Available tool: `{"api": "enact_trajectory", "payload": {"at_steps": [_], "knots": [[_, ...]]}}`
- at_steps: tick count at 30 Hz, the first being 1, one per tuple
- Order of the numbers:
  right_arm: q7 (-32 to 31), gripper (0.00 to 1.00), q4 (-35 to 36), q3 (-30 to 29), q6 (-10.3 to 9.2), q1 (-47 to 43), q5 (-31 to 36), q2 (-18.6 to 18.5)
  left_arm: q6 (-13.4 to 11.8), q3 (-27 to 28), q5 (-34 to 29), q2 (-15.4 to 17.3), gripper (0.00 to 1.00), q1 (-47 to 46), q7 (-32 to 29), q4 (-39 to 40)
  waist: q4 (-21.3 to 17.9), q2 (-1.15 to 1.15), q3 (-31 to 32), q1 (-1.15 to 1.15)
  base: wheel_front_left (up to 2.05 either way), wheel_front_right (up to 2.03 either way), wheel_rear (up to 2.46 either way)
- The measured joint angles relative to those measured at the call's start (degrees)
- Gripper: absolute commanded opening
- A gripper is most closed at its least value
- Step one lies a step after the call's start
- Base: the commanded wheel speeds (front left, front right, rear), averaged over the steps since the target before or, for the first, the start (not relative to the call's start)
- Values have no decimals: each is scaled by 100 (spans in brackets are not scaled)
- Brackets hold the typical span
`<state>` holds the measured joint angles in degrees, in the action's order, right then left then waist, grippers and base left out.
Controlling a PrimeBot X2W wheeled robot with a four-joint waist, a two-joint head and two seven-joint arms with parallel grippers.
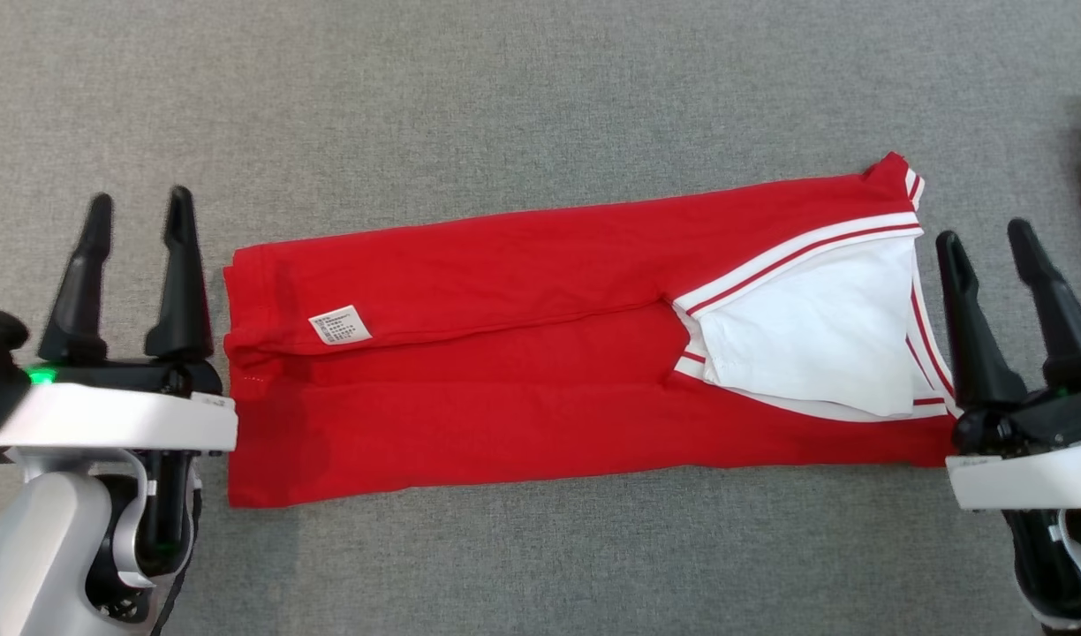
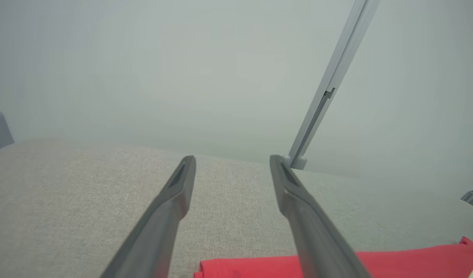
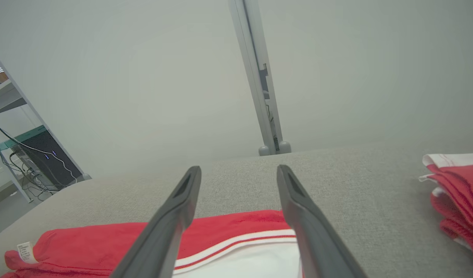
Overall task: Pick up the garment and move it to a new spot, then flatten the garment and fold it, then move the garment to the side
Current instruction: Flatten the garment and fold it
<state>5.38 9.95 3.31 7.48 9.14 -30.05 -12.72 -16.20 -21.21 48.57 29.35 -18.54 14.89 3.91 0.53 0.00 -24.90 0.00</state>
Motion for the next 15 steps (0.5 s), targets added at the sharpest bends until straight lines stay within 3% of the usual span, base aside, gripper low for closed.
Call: {"api": "enact_trajectory", "payload": {"at_steps": [6, 15], "knots": [[253, 100, 33, -312, 0, 374, 502, 167, 143, 962, -1070, -653, 100, 252, 2, 560, 24, 0, 135, 0, 0, 0, 0], [220, 100, -357, -486, 0, 492, 1137, 372, 568, 1295, -2009, -1003, 100, 698, 2, 437, 86, 0, 236, 0, 0, 0, 0]]}}
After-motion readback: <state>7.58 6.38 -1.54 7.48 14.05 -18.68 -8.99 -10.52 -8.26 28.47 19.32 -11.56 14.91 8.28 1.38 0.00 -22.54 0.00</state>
